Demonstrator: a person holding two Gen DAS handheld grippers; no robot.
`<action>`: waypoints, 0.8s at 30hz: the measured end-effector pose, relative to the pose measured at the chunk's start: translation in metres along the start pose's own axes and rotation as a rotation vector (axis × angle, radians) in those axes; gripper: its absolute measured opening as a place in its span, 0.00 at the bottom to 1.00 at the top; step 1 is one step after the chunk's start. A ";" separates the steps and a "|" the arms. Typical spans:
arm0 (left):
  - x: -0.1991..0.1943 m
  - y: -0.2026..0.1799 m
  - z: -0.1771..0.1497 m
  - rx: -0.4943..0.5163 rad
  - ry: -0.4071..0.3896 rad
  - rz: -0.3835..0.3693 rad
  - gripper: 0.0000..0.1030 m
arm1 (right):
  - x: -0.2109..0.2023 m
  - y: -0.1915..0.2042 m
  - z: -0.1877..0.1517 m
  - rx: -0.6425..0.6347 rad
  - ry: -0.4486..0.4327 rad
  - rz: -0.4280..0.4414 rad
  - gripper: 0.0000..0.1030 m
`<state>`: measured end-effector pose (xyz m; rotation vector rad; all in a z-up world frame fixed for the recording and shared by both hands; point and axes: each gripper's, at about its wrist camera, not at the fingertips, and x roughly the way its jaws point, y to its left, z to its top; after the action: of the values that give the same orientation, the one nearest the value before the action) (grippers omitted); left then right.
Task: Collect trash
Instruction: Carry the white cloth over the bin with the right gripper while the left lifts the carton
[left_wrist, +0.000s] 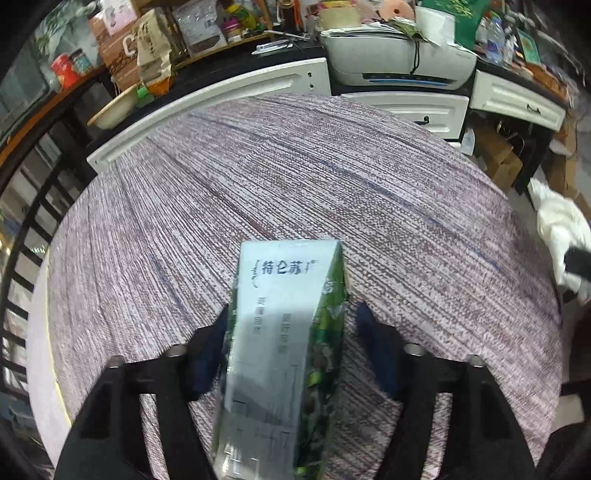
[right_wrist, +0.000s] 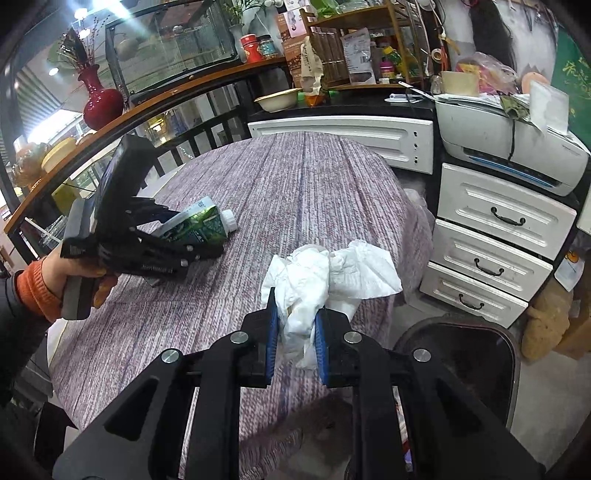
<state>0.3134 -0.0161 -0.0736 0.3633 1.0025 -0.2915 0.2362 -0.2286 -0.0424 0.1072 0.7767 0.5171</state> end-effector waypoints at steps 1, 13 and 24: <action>0.000 0.000 -0.001 -0.016 0.006 -0.015 0.48 | -0.003 -0.002 -0.003 0.002 -0.002 -0.001 0.17; -0.064 -0.024 -0.034 -0.115 -0.162 -0.049 0.48 | -0.031 -0.005 -0.015 0.002 -0.062 -0.012 0.17; -0.133 -0.080 -0.068 -0.163 -0.363 -0.197 0.48 | -0.068 -0.013 -0.047 0.008 -0.122 -0.079 0.17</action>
<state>0.1614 -0.0500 -0.0054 0.0584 0.6982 -0.4336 0.1680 -0.2772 -0.0356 0.1135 0.6615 0.4288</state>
